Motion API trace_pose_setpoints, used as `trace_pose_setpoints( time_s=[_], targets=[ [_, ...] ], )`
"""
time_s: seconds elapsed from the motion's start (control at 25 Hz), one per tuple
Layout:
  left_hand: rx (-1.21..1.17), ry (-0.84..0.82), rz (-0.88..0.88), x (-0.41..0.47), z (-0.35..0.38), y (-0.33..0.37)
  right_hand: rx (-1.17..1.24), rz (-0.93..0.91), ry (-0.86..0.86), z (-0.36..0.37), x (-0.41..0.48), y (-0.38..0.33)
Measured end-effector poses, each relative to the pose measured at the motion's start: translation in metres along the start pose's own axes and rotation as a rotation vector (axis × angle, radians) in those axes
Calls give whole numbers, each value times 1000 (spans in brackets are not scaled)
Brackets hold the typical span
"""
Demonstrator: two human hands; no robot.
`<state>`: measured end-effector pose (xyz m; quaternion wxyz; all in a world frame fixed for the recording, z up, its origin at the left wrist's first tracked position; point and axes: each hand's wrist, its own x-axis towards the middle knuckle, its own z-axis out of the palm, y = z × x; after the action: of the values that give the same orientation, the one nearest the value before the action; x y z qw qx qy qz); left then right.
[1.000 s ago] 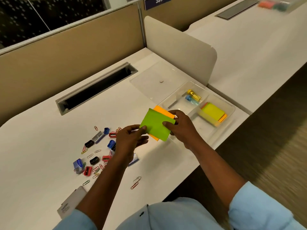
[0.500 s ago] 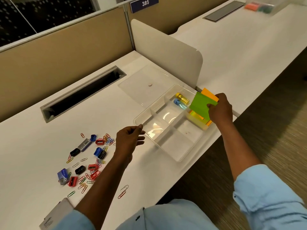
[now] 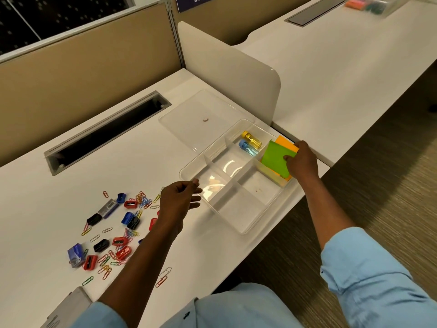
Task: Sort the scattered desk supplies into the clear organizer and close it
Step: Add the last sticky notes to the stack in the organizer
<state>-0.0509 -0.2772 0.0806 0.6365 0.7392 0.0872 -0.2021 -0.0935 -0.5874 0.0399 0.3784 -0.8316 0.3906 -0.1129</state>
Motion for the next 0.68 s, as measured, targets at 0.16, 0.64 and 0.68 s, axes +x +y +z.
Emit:
trace_pose_setpoints(
  time_s=[0.16,0.64,0.68],
  targets=[
    [18,-5,-3,1,1,-1,-113,-1,1,3,0,1],
    [35,6,-8,2,-1,-1,-204,-23,160,3,0,-3],
    [34,7,-7,1,-2,-1,-139,-19,171,1,0,-4]
  ],
)
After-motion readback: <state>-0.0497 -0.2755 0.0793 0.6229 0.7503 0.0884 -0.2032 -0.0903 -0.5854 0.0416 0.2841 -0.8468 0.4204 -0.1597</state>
